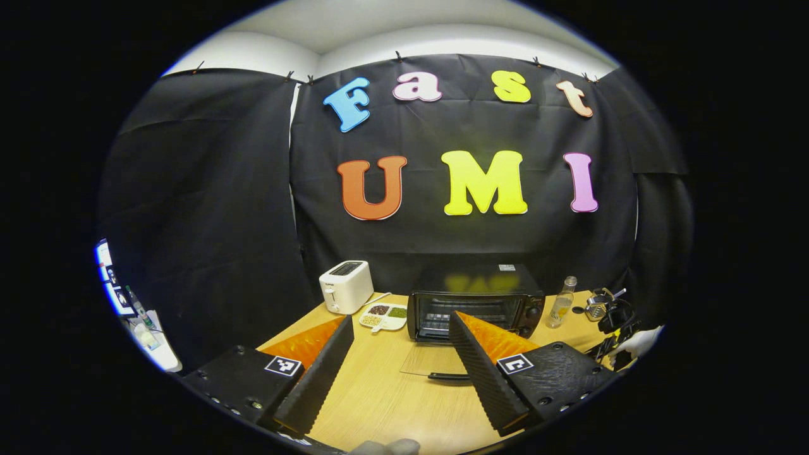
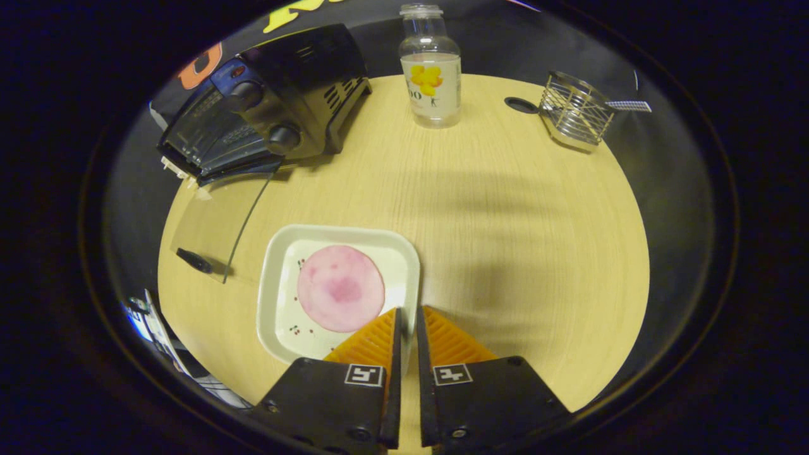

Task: Open the electric oven with the left hand, put the food in, and close the electric oven.

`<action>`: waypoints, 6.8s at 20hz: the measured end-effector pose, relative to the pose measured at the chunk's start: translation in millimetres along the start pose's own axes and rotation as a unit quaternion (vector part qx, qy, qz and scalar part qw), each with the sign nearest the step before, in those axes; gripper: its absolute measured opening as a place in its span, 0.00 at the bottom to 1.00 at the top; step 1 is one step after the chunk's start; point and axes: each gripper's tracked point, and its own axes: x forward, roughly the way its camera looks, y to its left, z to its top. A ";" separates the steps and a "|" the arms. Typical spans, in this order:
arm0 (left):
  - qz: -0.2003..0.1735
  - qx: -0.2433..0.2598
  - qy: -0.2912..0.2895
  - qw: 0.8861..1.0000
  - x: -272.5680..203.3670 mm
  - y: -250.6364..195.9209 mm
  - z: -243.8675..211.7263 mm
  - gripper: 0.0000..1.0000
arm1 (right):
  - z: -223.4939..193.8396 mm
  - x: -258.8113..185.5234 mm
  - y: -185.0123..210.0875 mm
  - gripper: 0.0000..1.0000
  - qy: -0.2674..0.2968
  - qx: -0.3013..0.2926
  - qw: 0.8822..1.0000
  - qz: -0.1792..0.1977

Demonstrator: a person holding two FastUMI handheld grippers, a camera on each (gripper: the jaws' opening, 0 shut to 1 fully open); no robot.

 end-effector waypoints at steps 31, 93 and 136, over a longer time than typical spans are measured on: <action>-0.065 0.018 -0.011 0.998 -0.3 -21.5 12.6 0.96 | 25.1 -106.0 45.0 0.04 -0.150 0.260 0.918 0.260; -0.061 0.020 -0.021 0.998 32.0 57.2 11.2 0.96 | 70.5 -267.6 186.0 0.95 -0.454 0.025 0.888 0.067; -0.155 0.066 0.231 0.958 127.9 -117.2 -298.4 0.97 | 23.5 -353.4 20.7 0.96 -0.436 -0.010 0.891 -0.128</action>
